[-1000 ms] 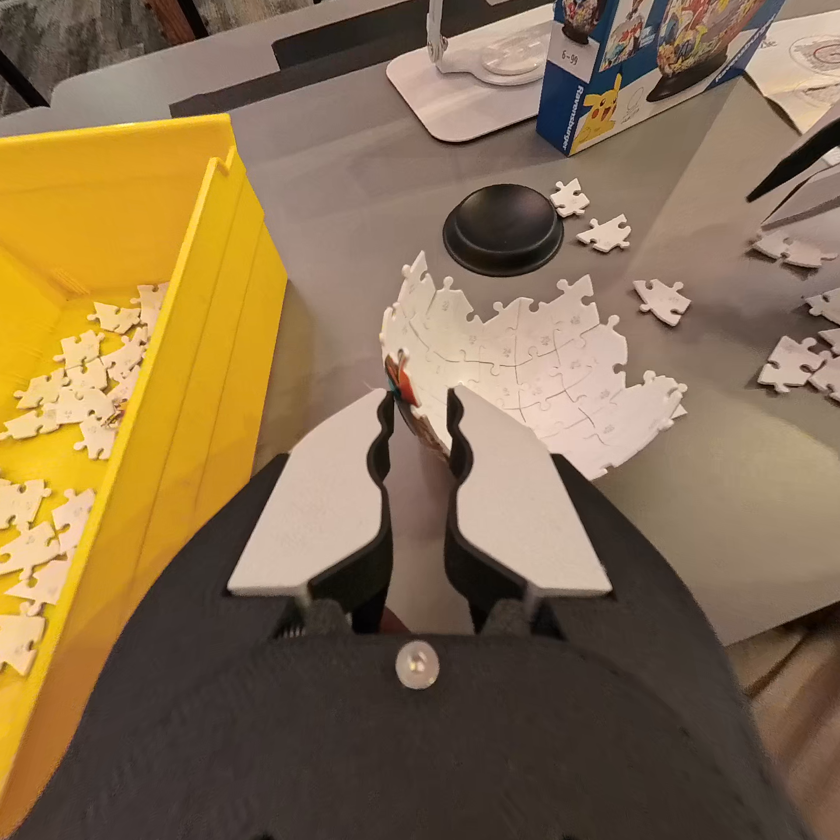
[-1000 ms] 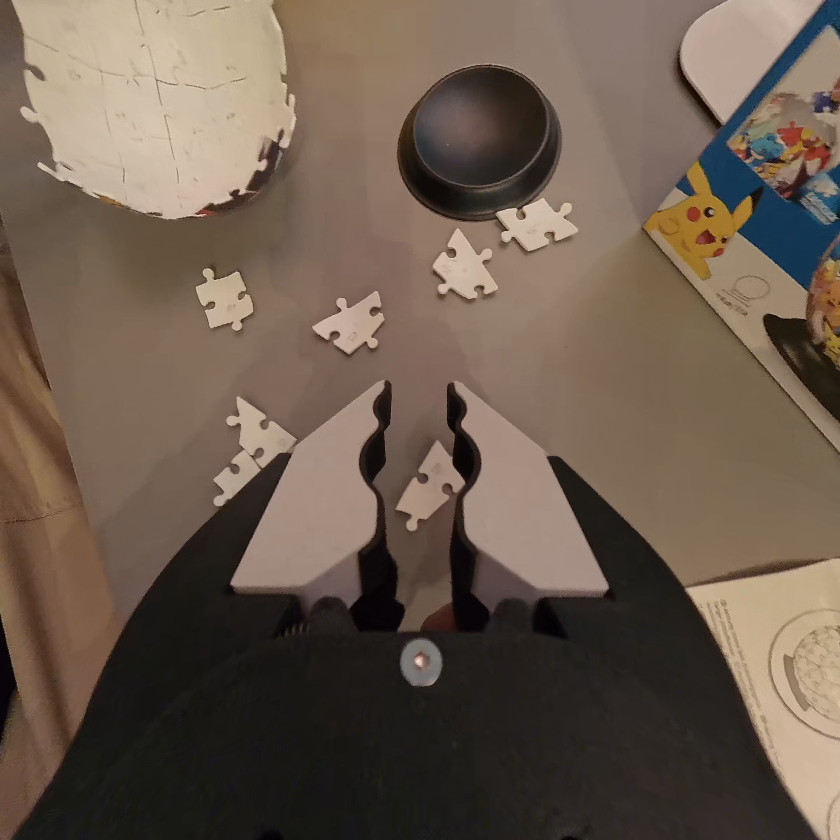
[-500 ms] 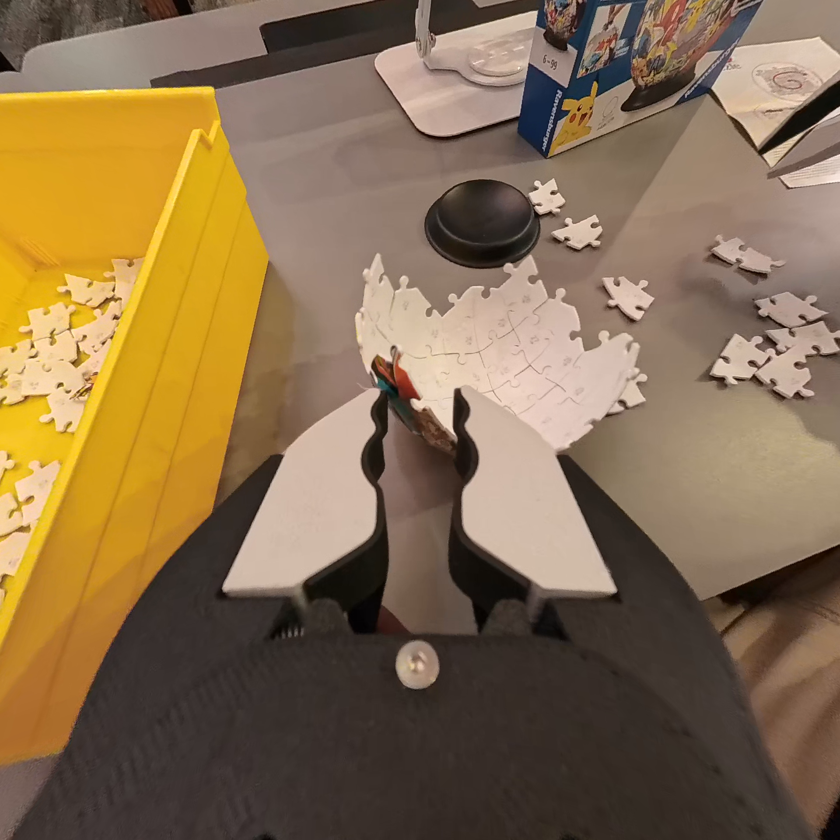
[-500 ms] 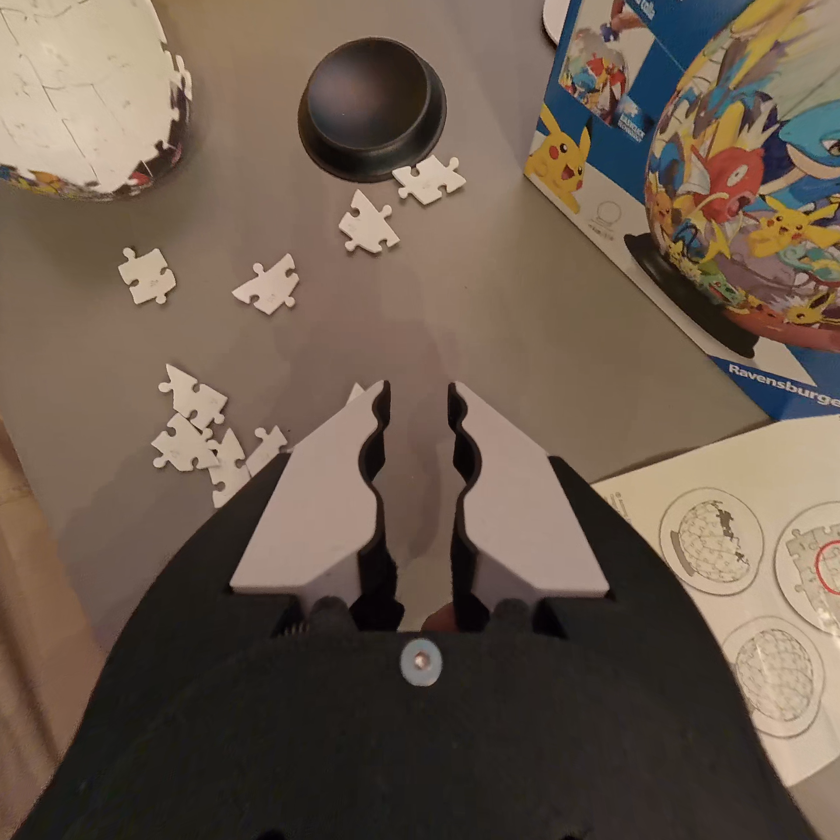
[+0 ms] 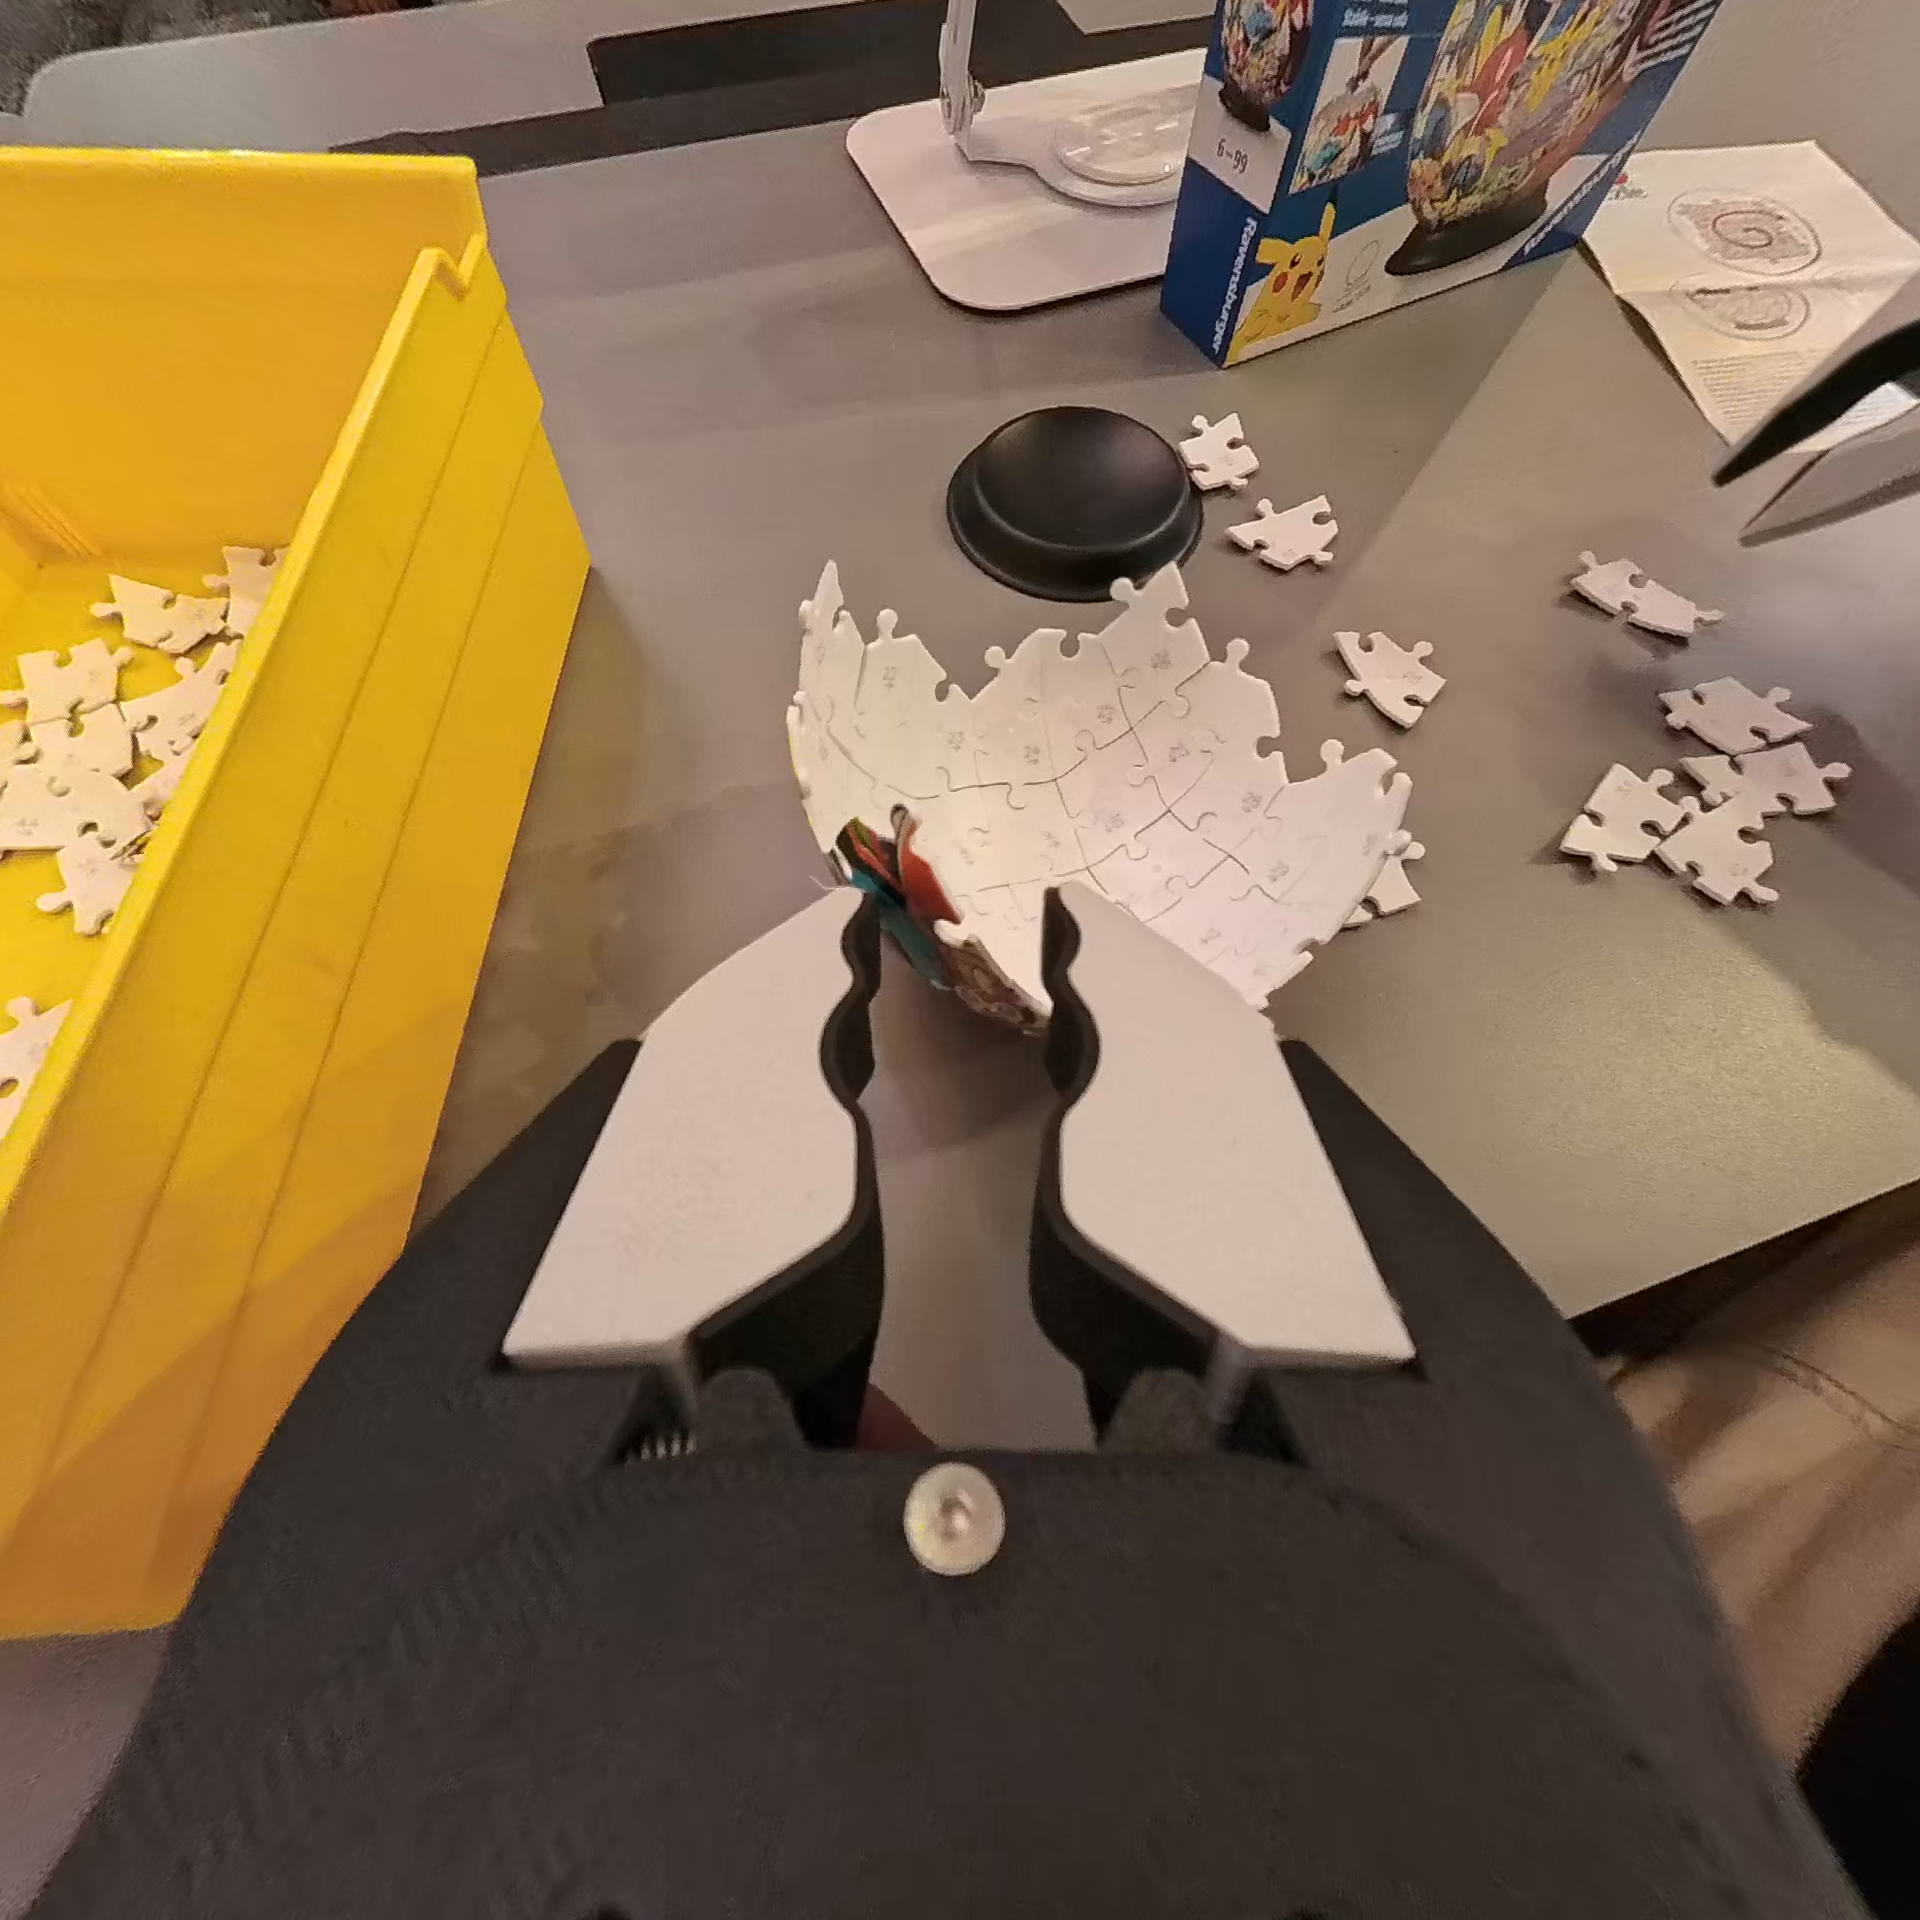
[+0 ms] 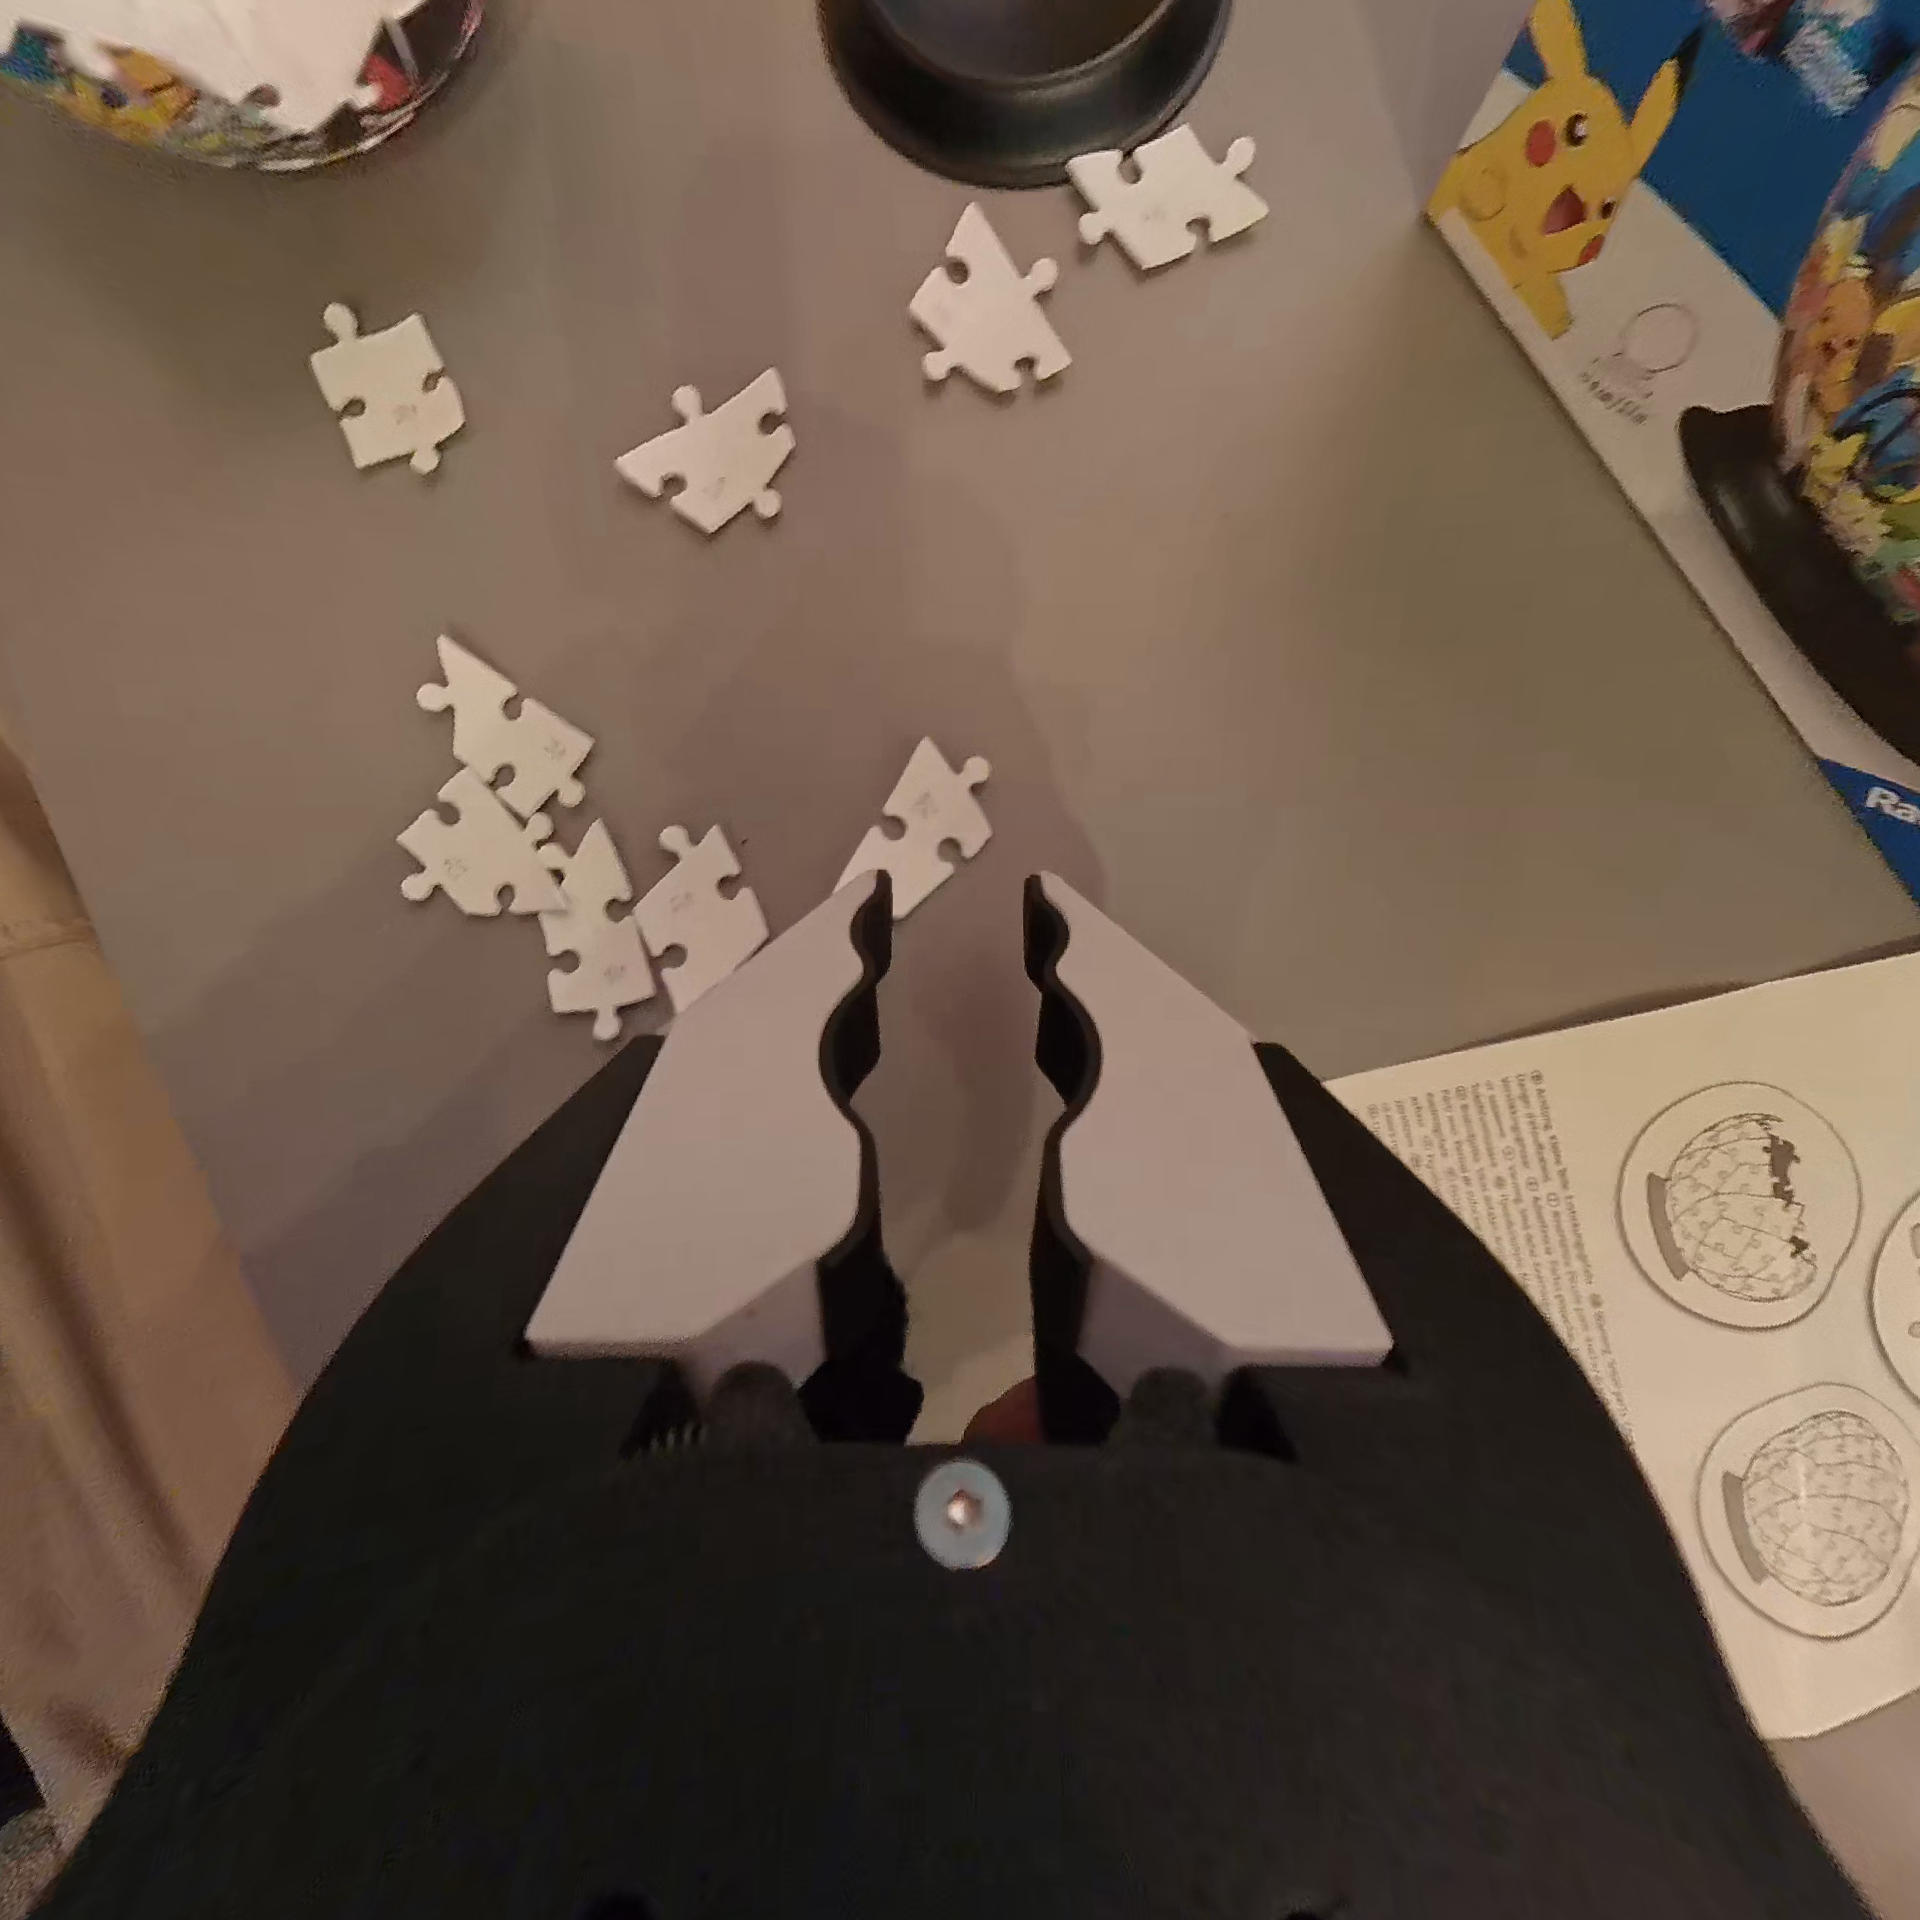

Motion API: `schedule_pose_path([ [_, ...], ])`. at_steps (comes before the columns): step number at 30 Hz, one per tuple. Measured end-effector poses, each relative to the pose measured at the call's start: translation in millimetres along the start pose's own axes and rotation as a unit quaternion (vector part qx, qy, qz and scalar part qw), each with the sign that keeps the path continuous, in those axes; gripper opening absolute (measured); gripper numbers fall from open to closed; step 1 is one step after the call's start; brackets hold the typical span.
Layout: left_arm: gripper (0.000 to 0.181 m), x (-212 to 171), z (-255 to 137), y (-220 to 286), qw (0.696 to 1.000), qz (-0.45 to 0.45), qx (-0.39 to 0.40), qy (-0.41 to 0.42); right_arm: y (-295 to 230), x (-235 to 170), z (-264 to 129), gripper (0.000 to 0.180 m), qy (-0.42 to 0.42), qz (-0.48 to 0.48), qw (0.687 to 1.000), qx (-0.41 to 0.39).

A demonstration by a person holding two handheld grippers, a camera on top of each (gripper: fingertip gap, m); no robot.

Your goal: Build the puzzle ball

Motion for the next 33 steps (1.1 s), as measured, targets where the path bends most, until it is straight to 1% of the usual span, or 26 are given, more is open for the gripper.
schedule_pose_path([
  [4,0.03,-0.7,-0.4,2.0,1.0,-0.001,0.0,0.0,-24.2,-5.3,-6.6,0.022,-0.005,-0.051,0.998,0.025],
  [7,0.03,-1.3,-1.0,3.7,1.0,-0.003,-0.002,0.001,-38.8,-10.4,-7.4,0.022,-0.017,-0.071,0.997,0.036],
  [17,0.031,-0.9,-5.4,17.3,1.0,0.006,-0.012,0.002,-49.0,-14.3,7.3,0.021,-0.038,-0.079,0.996,0.034],
  [24,0.033,-2.8,-10.9,27.7,0.999,0.012,-0.032,0.002,-49.7,-4.3,16.1,0.021,-0.019,-0.078,0.997,0.013],
  [29,0.042,0.9,-30.1,29.5,0.999,0.014,-0.036,0.011,-48.3,-2.4,18.4,0.021,-0.013,-0.069,0.997,0.011],
  [33,0.045,10.8,-51.9,23.5,0.998,0.066,-0.009,0.024,-47.8,-2.2,18.9,0.021,-0.013,-0.065,0.998,0.014],
])
Point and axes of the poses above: each gripper's, where its closed fingertips meet, z out along the fingers, x out of its top, y = z × x across the jaws, the point moved 10 cm from there along -z, back along the fingers, and after that the axes turned 11 degrees about -x, right-handed, at the moved point
